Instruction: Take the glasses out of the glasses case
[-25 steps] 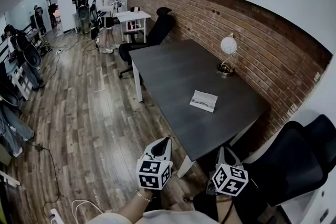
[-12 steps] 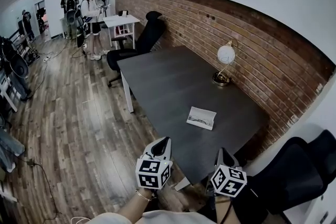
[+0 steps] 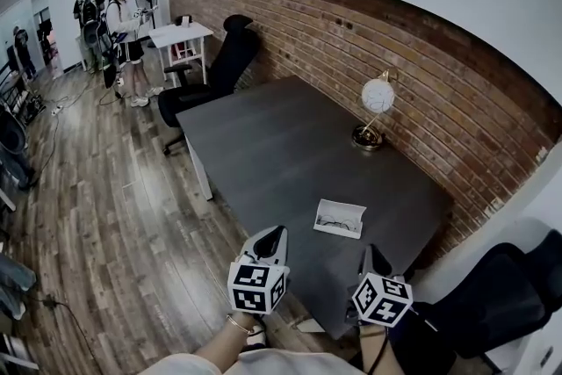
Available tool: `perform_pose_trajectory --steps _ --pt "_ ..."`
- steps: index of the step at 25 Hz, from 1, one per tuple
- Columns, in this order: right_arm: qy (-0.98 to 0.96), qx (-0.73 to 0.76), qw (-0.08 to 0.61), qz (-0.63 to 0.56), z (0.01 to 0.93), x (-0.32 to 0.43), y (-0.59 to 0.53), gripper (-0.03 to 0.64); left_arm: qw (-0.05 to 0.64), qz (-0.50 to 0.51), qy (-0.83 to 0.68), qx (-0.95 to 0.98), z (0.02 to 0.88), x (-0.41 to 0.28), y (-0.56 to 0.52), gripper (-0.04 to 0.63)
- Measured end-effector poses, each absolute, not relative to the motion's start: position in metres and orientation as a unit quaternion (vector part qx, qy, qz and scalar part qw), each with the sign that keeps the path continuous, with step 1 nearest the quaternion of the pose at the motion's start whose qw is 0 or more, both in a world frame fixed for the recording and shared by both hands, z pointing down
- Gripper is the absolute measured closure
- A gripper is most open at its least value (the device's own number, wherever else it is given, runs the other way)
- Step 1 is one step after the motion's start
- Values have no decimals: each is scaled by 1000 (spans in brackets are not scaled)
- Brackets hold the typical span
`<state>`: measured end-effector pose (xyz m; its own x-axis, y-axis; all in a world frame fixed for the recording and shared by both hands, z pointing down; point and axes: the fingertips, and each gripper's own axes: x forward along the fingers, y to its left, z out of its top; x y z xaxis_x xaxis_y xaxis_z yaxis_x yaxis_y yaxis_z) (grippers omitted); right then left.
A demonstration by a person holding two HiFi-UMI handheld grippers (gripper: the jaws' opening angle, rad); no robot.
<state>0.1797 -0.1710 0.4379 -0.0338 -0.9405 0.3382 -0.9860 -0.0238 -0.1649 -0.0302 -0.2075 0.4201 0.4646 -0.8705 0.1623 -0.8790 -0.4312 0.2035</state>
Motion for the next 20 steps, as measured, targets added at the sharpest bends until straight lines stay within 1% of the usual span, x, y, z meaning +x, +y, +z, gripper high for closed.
perform_pose_trajectory --steps 9,20 --pt "-660 724 63 191 449 177 -214 583 132 30 -477 869 429 -32 -270 578" --pt "-644 729 95 212 472 182 -212 583 179 51 -462 867 470 -30 -281 578"
